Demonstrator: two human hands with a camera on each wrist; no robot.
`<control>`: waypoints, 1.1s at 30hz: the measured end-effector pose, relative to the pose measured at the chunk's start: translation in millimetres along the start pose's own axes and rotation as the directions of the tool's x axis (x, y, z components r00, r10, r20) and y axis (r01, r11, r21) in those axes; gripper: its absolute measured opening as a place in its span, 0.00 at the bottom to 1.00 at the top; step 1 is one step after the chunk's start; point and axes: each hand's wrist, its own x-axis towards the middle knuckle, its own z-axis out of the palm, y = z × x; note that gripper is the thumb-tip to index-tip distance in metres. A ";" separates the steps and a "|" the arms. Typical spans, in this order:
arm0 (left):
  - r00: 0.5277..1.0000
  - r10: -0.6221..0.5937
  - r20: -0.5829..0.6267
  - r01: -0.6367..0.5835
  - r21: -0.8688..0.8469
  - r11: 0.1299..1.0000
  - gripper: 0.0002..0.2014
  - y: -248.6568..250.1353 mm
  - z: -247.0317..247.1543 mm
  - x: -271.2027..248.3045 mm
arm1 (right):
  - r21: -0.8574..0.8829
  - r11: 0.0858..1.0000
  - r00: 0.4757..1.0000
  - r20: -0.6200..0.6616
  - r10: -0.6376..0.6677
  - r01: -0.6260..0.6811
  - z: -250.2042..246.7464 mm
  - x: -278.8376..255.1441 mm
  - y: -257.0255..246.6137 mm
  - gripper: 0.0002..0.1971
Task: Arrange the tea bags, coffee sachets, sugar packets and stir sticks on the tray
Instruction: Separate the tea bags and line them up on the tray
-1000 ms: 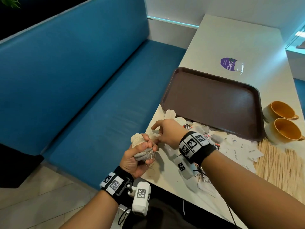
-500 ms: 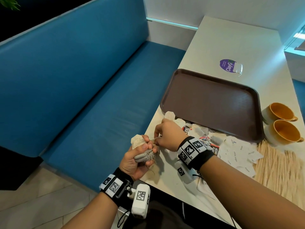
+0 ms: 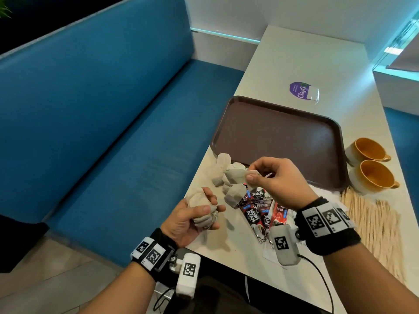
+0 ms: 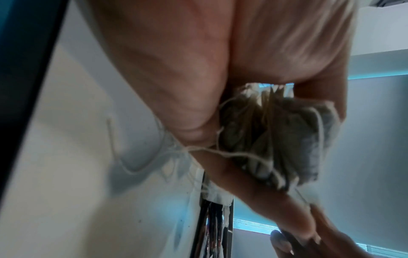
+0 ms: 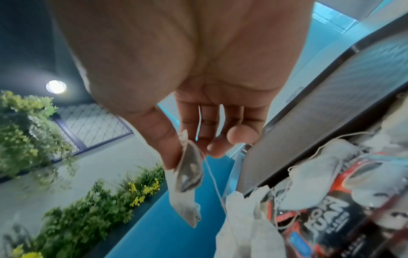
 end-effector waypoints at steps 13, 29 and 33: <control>0.977 -0.213 0.018 0.212 0.056 0.976 0.30 -14.9 25.2 16.8 | 0.461 0.884 0.967 0.251 -0.046 -0.078 -0.6 -20.5 8.3 0.10; 0.974 -0.213 0.080 0.197 0.177 0.964 0.35 -19.4 21.9 19.2 | -0.018 0.998 0.966 0.253 0.059 -0.056 26.9 -9.3 1.1 0.04; 0.981 -0.191 0.034 0.181 0.185 0.966 0.28 -19.4 20.1 20.5 | 0.042 0.996 0.983 0.172 0.069 -0.077 25.8 -12.2 10.8 0.03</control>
